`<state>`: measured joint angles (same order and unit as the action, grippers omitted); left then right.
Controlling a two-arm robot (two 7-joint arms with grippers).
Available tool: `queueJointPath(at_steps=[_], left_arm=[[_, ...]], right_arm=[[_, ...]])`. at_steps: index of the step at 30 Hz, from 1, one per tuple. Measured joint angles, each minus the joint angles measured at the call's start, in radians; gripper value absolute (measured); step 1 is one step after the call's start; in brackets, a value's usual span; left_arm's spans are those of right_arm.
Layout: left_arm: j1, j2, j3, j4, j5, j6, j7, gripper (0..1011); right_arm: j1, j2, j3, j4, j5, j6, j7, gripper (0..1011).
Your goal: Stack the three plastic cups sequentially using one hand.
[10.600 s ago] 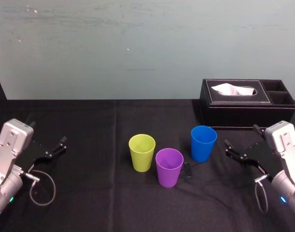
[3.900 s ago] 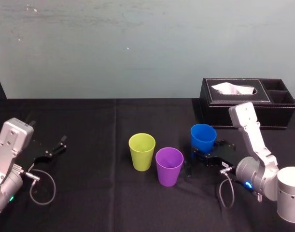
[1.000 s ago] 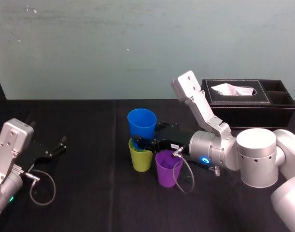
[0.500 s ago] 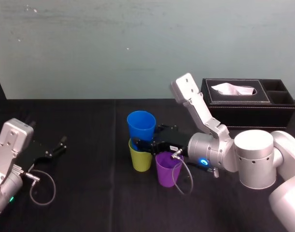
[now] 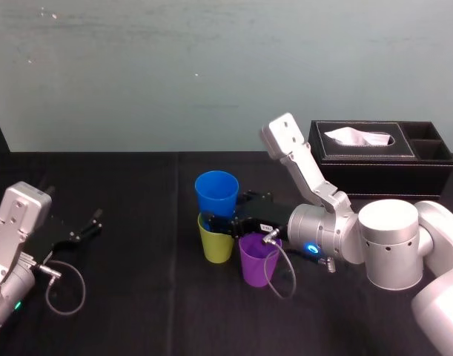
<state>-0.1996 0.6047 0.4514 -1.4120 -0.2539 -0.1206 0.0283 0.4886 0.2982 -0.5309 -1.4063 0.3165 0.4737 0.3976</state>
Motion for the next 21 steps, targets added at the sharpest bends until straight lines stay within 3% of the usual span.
queueJointPath(at_steps=[10,21], left_arm=[[0.000,0.000,0.000,0.000,0.000,0.000,0.000,1000],[0.000,0.000,0.000,0.000,0.000,0.000,0.000,1000]], right_arm=[[0.000,0.000,0.001,-0.001,0.000,0.000,0.000,984],[0.000,0.000,0.001,-0.002,0.000,0.001,0.000,1000]])
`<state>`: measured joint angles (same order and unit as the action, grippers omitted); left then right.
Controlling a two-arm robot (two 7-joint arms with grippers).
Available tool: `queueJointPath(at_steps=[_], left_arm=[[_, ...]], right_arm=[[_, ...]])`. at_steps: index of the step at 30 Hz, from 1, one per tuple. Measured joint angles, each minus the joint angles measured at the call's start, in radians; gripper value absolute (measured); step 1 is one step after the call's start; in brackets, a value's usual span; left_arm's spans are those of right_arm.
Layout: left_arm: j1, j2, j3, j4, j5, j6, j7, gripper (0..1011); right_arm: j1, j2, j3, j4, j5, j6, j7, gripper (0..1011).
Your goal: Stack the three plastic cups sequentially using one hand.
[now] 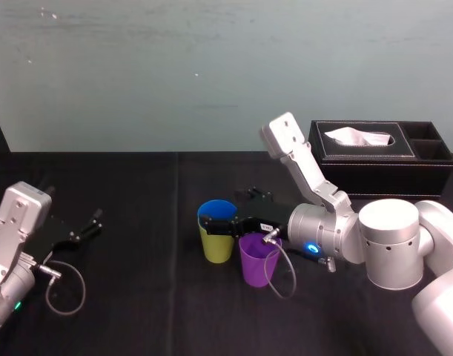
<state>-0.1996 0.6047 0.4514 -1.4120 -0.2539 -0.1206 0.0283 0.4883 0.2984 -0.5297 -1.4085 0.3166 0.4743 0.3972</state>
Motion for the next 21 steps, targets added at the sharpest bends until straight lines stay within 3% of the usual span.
queueJointPath(at_steps=[5,13,21], left_arm=[[0.000,0.000,0.000,0.000,0.000,0.000,0.000,1000],[0.000,0.000,0.000,0.000,0.000,0.000,0.000,1000],[0.000,0.000,0.000,0.000,0.000,0.000,0.000,1000]], right_arm=[[-0.007,0.001,0.009,-0.010,-0.003,-0.014,-0.011,1000],[-0.049,0.009,0.063,-0.070,-0.006,-0.037,-0.066,1000],[-0.102,0.047,0.107,-0.143,-0.004,0.012,-0.088,1000]])
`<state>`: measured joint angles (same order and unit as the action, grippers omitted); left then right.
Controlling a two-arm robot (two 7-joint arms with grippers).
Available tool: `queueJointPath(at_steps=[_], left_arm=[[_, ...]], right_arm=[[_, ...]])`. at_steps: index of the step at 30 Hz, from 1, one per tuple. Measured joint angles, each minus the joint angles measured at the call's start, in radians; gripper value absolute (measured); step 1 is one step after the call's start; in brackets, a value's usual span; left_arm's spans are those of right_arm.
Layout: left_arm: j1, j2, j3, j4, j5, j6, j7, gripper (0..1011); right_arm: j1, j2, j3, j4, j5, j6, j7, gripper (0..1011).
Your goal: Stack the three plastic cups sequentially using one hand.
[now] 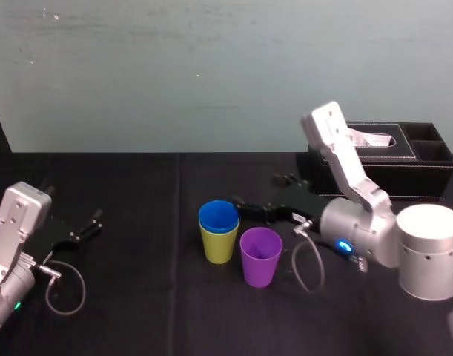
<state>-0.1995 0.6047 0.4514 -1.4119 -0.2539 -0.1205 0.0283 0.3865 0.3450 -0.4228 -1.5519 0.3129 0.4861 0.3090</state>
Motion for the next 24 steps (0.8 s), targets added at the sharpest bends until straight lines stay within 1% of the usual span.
queueJointPath(at_steps=[1,2,3,4,5,6,8,10,11,14,15,17,18,20,22,24], left_arm=[[0.000,0.000,0.000,0.000,0.000,0.000,0.000,1000],[0.000,0.000,0.000,0.000,0.000,0.000,0.000,1000],[0.000,0.000,0.000,0.000,0.000,0.000,0.000,1000],[0.000,0.000,0.000,0.000,0.000,0.000,0.000,1000],[0.000,0.000,0.000,0.000,0.000,0.000,0.000,1000],[0.000,0.000,0.000,0.000,0.000,0.000,0.000,1000],[0.000,0.000,0.000,0.000,0.000,0.000,0.000,1000],[0.000,0.000,0.000,0.000,0.000,0.000,0.000,1000],[0.000,0.000,0.000,0.000,0.000,0.000,0.000,1000],[0.000,0.000,0.000,0.000,0.000,0.000,0.000,1000],[0.000,0.000,0.000,0.000,0.000,0.000,0.000,1000],[0.000,0.000,0.000,0.000,0.000,0.000,0.000,1000],[0.000,0.000,0.000,0.000,0.000,0.000,0.000,1000],[0.000,0.000,0.000,0.000,0.000,0.000,0.000,1000],[0.000,0.000,0.000,0.000,0.000,0.000,0.000,1000],[0.000,0.000,0.000,0.000,0.000,0.000,0.000,1001]], right_arm=[[-0.014,0.013,0.008,-0.015,0.002,0.009,0.001,1000],[-0.014,0.013,0.008,-0.015,0.002,0.009,0.001,1000],[-0.030,0.027,0.017,-0.032,0.005,0.016,0.005,1000],[-0.036,0.032,0.020,-0.039,0.007,0.019,0.006,1000],[-0.054,0.048,0.029,-0.057,0.011,0.025,0.011,1000],[-0.054,0.048,0.029,-0.057,0.011,0.025,0.011,1000],[-0.090,0.079,0.047,-0.096,0.024,0.035,0.023,1000],[-0.110,0.095,0.059,-0.118,0.032,0.037,0.027,1000],[-0.132,0.111,0.070,-0.140,0.041,0.038,0.030,1000],[-0.162,0.133,0.087,-0.173,0.054,0.038,0.033,1000],[-0.182,0.149,0.097,-0.197,0.062,0.038,0.036,1000],[-0.205,0.167,0.105,-0.227,0.071,0.040,0.037,1000],[-0.205,0.167,0.105,-0.227,0.071,0.040,0.037,1000],[-0.235,0.191,0.111,-0.268,0.078,0.043,0.036,1000],[-0.262,0.207,0.113,-0.302,0.074,0.042,0.027,1000],[-0.278,0.216,0.112,-0.321,0.067,0.042,0.019,1000]])
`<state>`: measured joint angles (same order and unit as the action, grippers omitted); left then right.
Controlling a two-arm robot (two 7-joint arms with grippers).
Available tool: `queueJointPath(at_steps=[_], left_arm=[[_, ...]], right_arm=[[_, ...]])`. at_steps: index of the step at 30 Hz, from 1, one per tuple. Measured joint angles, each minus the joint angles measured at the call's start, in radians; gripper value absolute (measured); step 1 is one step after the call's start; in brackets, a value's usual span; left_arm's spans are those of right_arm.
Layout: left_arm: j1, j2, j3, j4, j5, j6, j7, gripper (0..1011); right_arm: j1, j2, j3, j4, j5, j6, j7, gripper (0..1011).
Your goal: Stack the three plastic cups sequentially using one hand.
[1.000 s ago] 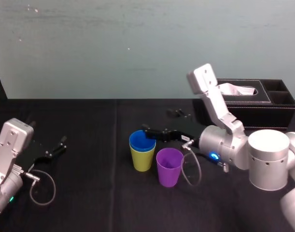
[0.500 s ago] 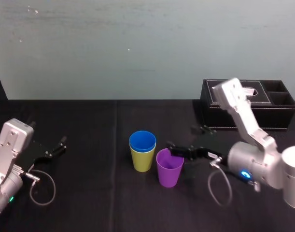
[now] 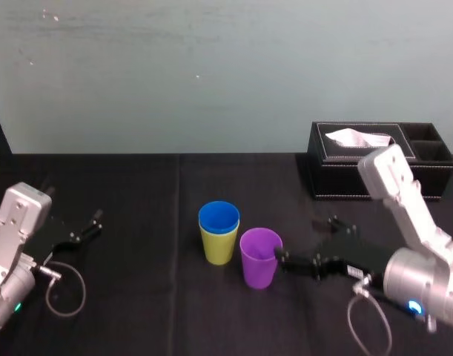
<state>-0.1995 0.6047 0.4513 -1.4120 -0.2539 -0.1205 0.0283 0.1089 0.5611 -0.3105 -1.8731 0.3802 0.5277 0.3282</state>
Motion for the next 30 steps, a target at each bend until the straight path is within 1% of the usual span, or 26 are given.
queueJointPath(at_steps=[4,9,12,15,17,25,30], left_arm=[[0.000,0.000,0.000,0.000,0.000,0.000,0.000,1000],[0.000,0.000,0.000,0.000,0.000,0.000,0.000,1000],[0.000,0.000,0.000,0.000,0.000,0.000,0.000,1000],[0.000,0.000,0.000,0.000,0.000,0.000,0.000,1000],[0.000,0.000,0.000,0.000,0.000,0.000,0.000,1000],[0.000,0.000,0.000,0.000,0.000,0.000,0.000,1000],[0.000,0.000,0.000,0.000,0.000,0.000,0.000,1000]], right_arm=[[-0.040,0.015,-0.011,-0.040,-0.031,0.000,-0.024,1000],[-0.081,0.010,-0.029,-0.058,-0.088,-0.015,-0.067,1000],[-0.100,-0.007,-0.041,-0.051,-0.120,-0.022,-0.094,1000],[-0.105,-0.021,-0.046,-0.039,-0.130,-0.022,-0.103,1000],[-0.107,-0.038,-0.049,-0.026,-0.136,-0.021,-0.107,1000],[-0.098,-0.094,-0.063,0.019,-0.160,-0.010,-0.120,1000],[-0.087,-0.118,-0.070,0.038,-0.175,-0.007,-0.121,1000]])
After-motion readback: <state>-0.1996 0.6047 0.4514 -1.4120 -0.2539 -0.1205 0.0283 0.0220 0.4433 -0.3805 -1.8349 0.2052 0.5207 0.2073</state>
